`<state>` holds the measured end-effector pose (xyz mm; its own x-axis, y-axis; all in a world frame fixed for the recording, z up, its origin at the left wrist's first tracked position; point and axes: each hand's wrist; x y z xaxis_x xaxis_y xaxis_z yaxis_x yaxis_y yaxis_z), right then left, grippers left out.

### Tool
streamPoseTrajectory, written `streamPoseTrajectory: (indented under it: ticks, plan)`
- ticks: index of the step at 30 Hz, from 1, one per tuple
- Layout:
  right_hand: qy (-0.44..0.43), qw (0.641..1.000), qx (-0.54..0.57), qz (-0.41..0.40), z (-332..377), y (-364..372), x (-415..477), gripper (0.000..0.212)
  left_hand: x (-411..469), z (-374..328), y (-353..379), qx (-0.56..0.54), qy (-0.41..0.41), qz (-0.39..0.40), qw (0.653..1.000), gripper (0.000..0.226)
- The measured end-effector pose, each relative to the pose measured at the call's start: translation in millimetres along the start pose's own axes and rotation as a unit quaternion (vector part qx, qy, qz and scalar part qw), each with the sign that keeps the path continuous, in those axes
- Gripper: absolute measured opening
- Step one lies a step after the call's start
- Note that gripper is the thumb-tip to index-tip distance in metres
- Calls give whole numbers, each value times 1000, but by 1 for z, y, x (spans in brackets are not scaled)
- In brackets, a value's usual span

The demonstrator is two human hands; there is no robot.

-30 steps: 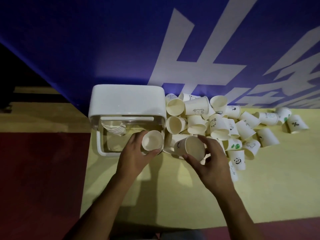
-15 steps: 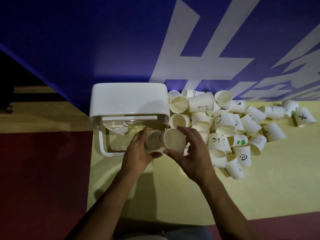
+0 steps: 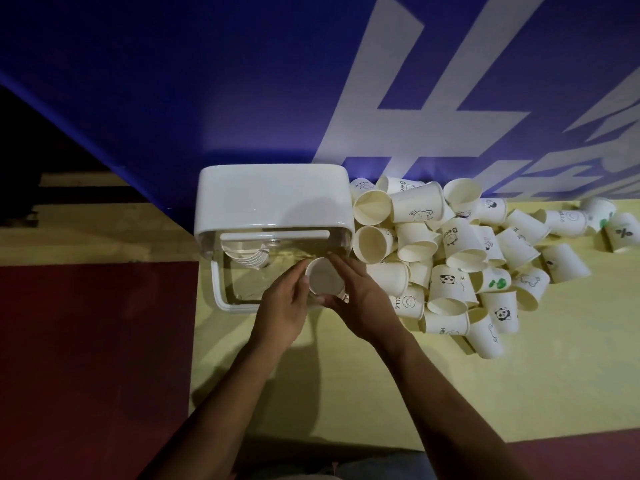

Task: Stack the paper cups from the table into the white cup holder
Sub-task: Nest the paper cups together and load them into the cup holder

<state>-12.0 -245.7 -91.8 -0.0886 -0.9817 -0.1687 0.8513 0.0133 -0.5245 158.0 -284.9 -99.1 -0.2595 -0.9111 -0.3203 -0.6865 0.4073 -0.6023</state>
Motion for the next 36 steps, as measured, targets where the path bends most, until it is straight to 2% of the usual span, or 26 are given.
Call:
streamPoseTrajectory:
  ticks: [3, 7, 14, 17, 20, 22, 26, 30, 36]
  plan:
    - [15, 1000, -7, 12, -5, 1, -1, 79, 5, -1, 3, 36, 4, 19, 999, 41]
    - [26, 998, -5, 51, -8, 1, 6, 78, 5, 9, 8, 23, -20, 39, 999, 47]
    - [23, 994, -2, 102, -11, -8, 12, 81, 0, 6, 13, 25, -31, 28, 999, 49]
    - [18, 998, 11, 55, -4, -17, -3, 79, -10, -1, 7, 45, -19, -20, 999, 48]
    - [31, 999, -8, -28, -1, -36, -30, 58, -31, -23, 4, 56, 26, -108, 992, 42]
    - [63, 995, 21, -76, -5, -51, -48, 48, -42, -41, 9, 47, 50, -121, 990, 40]
    - [110, 978, 82, -156, -30, -105, -81, 37, -39, -98, 46, 49, 126, -69, 988, 44]
    - [128, 968, 70, -205, -67, -169, -106, 32, -25, -162, 94, 87, 216, -28, 972, 43]
    - [167, 950, 97, -247, -128, -253, -136, 29, 12, -252, 191, 178, 274, 17, 945, 55]
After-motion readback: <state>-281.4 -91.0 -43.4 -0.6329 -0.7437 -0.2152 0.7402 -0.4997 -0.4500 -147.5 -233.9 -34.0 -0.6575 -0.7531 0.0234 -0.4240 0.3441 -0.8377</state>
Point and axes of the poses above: each hand's wrist, its own x-axis towards the middle knuckle, its own y-axis out of the palm, z = x × y, and after that the axes turned 12 degrees about x, right-handed
